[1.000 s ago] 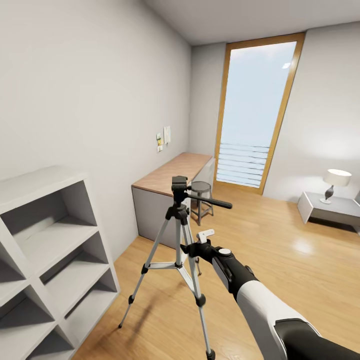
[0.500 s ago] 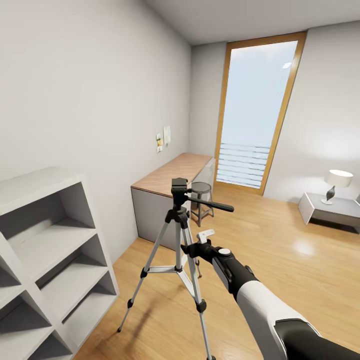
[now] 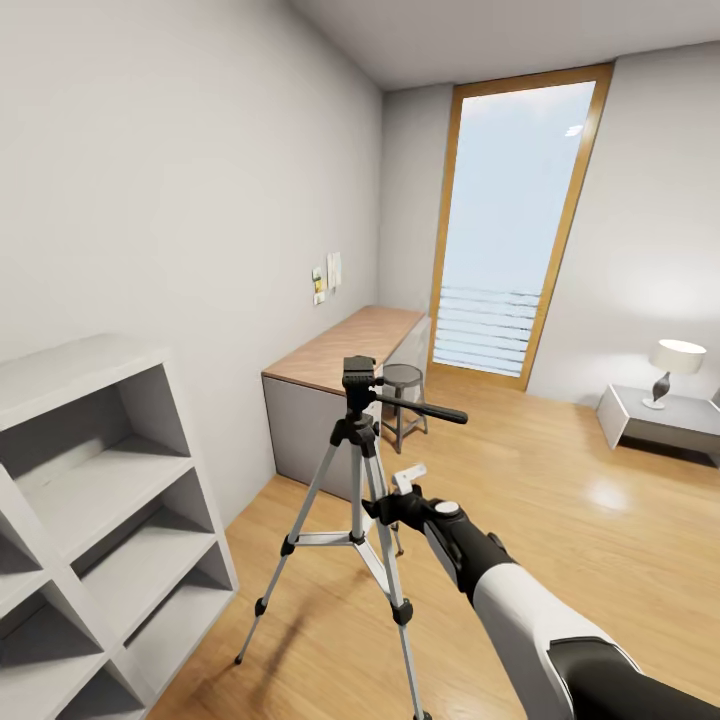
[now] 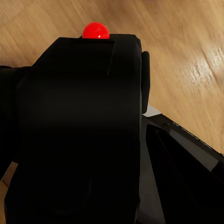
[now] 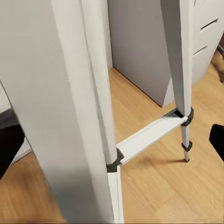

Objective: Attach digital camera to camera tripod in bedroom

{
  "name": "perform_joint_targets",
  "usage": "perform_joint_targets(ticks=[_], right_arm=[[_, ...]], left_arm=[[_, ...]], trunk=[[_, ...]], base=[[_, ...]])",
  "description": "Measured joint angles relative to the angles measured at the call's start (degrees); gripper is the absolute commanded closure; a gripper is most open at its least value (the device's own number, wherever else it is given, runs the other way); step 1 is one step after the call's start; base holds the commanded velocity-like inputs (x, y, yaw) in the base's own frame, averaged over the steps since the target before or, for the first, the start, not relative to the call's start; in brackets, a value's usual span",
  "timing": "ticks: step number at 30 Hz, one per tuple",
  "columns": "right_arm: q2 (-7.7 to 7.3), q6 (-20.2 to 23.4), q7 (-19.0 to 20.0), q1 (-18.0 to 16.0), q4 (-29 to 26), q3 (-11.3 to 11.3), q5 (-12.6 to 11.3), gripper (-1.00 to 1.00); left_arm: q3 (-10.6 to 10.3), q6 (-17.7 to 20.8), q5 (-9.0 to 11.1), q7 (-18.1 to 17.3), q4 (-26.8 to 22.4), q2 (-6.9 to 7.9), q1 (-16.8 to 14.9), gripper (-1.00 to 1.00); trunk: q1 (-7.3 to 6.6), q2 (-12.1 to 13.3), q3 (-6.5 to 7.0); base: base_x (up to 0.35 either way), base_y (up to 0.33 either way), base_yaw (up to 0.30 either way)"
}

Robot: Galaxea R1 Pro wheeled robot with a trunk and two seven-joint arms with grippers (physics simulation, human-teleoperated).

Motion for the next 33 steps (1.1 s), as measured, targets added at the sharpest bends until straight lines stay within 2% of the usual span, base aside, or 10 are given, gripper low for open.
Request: perform_joint_targets(ticks=[31,32,33], right_arm=[[0.00,-0.2,0.1,0.0,1.2,-0.1,-0.1,-1.00],[0.00,-0.2,0.2,0.0,1.2,-0.1,-0.1,1.00],[0.00,-0.1,0.2,0.0,1.2,-0.1,-0.2,1.00]], left_arm=[[0.0,0.0,0.0,0.0,0.0,0.00,0.0,1.00],[0.0,0.0,0.0,0.0,0.0,0.00,0.0,1.00],[0.0,0.0,0.0,0.0,0.0,0.00,0.0,1.00]], trunk=[[0.00,0.0,0.00],[0.00,0.0,0.00],[0.00,0.0,0.00]], base=[[0.021,0.012,0.000],[0.000,0.000,0.000],[0.000,0.000,0.000]])
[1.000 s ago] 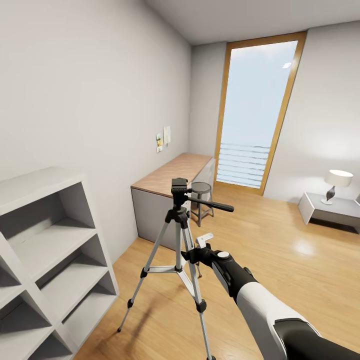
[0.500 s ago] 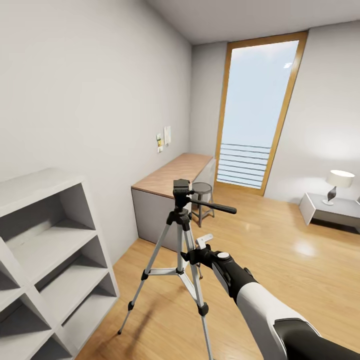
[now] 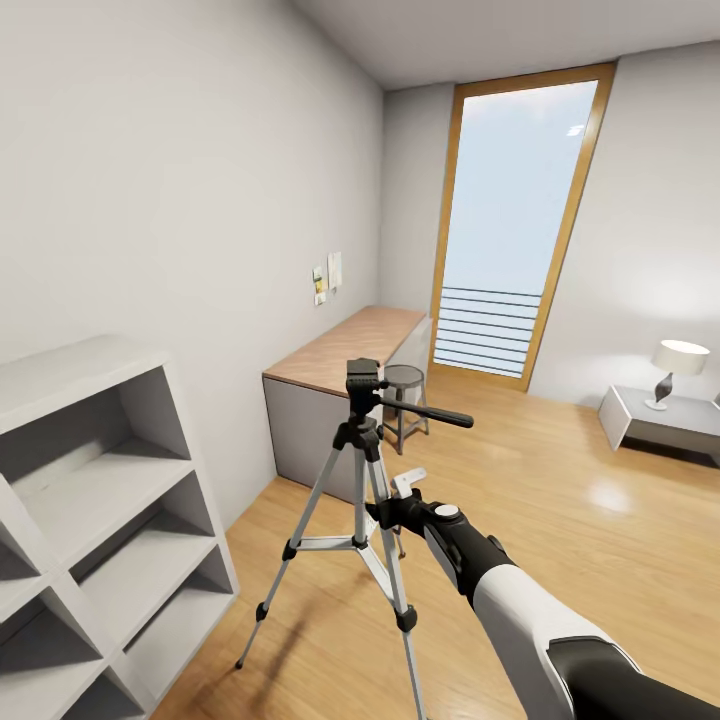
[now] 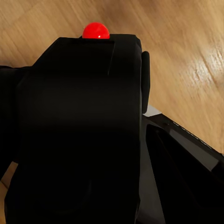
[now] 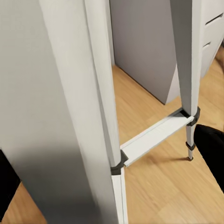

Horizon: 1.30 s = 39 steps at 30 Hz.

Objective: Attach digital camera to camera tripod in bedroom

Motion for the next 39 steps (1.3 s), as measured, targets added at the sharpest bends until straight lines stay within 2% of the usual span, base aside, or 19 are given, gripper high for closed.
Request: perform_joint_targets(ticks=[21,25,32,35,39], right_arm=[[0.00,-0.7,-0.6,0.1,0.2,-0.2,-0.3,1.00],[0.00,-1.8,-0.8,0.6,3.5,-0.2,-0.3,1.00],[-0.01,-3.6,-0.9,0.6,4.8,-0.4,-0.4,1.00],[-0.01,-3.7,-0.9,0.6,4.9,-0.4,-0.4,1.00],[-0.01,-3.8,-0.8,0.6,5.0,-0.3,-0.4,1.00]], left_arm=[[0.0,0.0,0.0,0.0,0.0,0.00,0.0,1.00],[0.0,-0.1,0.0,0.0,0.2,0.00,0.0,1.00],[-0.2,-0.1,-0.5,1.2,0.9,0.73,-0.1,1.00],[-0.2,0.3,-1.6,1.5,0.9,1.63,-0.5,1.00],[-0.4,1.4,-4.8,1.6,0.5,2.23,-1.4,1.00]], trunk=[[0.00,0.0,0.00],[0.00,0.0,0.00],[0.00,0.0,0.01],[0.00,0.0,0.01],[0.00,0.0,0.02]], base=[[0.000,0.000,0.000],[0.000,0.000,0.000],[0.000,0.000,0.000],[0.000,0.000,0.000],[0.000,0.000,0.000]])
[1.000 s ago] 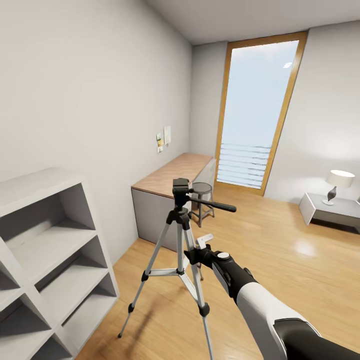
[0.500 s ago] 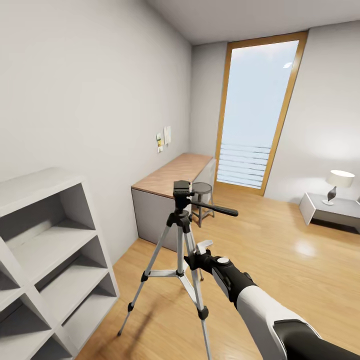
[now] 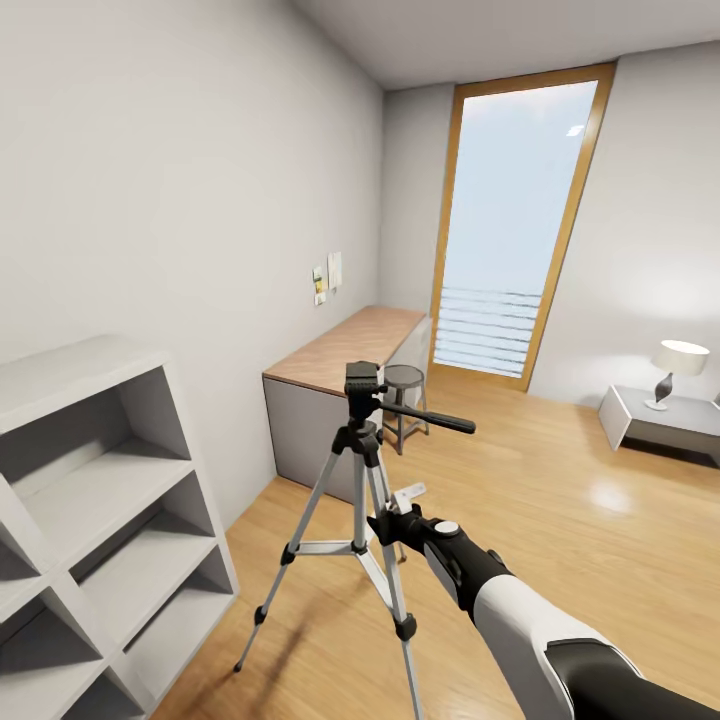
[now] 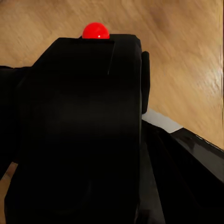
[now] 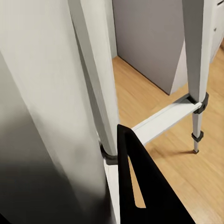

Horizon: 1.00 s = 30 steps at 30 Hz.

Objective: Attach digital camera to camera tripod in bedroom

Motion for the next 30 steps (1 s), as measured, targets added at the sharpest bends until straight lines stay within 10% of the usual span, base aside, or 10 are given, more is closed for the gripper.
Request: perform_joint_targets(ticks=[5,19,30], right_arm=[[0.00,0.1,0.1,0.0,0.0,0.0,0.1,1.00],[0.01,0.5,0.5,0.0,-0.8,0.1,1.1,1.00],[0.01,0.8,0.5,0.0,-1.3,0.3,1.2,1.00]], left_arm=[[-0.2,8.4,-3.2,-0.1,-0.7,0.02,-11.0,1.00],[0.0,29.3,-3.7,-0.1,-0.8,-0.06,-45.3,1.00],[0.2,30.8,-3.4,-0.1,-0.7,0.12,-58.0,1.00]], trunk=[[0.00,0.0,0.01],[-0.01,0.0,0.00],[-0.01,0.0,-0.01]], base=[[0.000,0.000,0.000],[0.000,0.000,0.000],[0.000,0.000,0.000]])
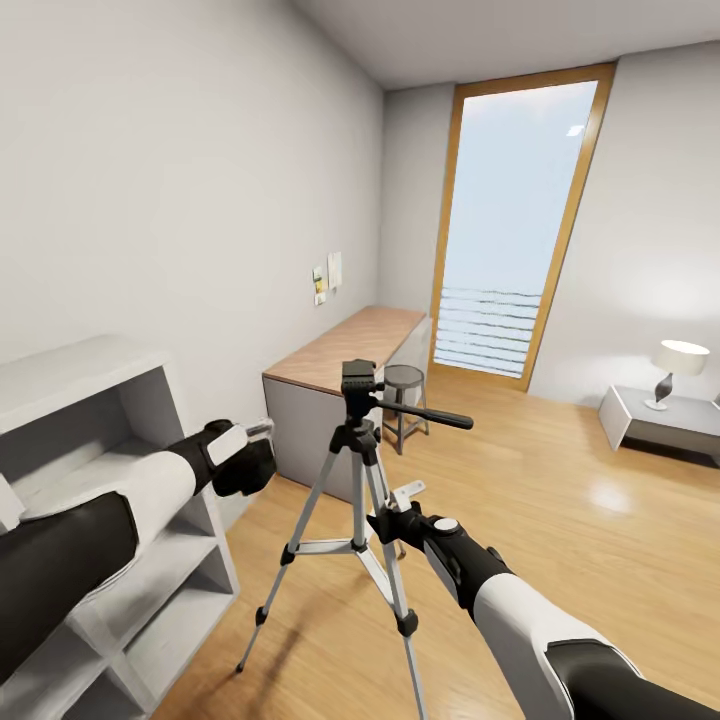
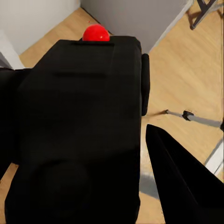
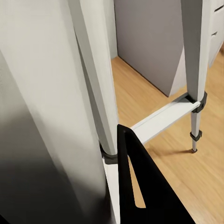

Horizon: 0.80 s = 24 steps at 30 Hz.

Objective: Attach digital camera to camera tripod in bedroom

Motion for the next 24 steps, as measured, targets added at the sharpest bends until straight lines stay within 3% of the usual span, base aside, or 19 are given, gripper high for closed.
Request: perform_joint_targets(ticks=[6,11,13,16,22,24], right_arm=[[0.00,0.0,-0.1,0.0,0.0,0.0,0.0,1.00],[0.00,0.0,-0.1,0.0,0.0,0.0,0.0,1.00],[0.00,0.1,0.0,0.0,0.0,0.0,0.0,1.00],[0.00,0.1,0.0,-0.1,0.1,0.0,0.0,1.00],[0.00,0.9,0.0,-0.1,0.0,-0.3,-0.2,1.00],[0.00,1.0,-0.1,-0.1,0.0,-0.2,-0.3,1.00]], left_arm=[[0.3,4.2,0.0,0.0,-0.1,-0.19,-8.2,1.00],[0.2,5.3,0.0,-0.1,-0.1,-0.97,-14.8,1.00],[0.3,5.4,0.1,0.0,-0.2,-2.08,-17.5,1.00],[0.6,5.4,0.2,0.1,-0.3,-5.49,-22.7,1.00],[0.5,5.5,0.3,0.4,-0.3,-9.64,-26.8,1.00],[0.2,5.6,0.1,0.5,-0.2,-9.80,-27.1,1.00]], trunk=[[0.01,0.0,0.00],[-0.01,0.0,0.01],[-0.01,0.0,0.01],[0.00,0.0,0.01],[0.00,0.0,0.00],[0.00,0.0,0.00]], base=[[0.000,0.000,0.000],[0.000,0.000,0.000],[0.000,0.000,0.000],[0.000,0.000,0.000],[0.000,0.000,0.000],[0.000,0.000,0.000]])
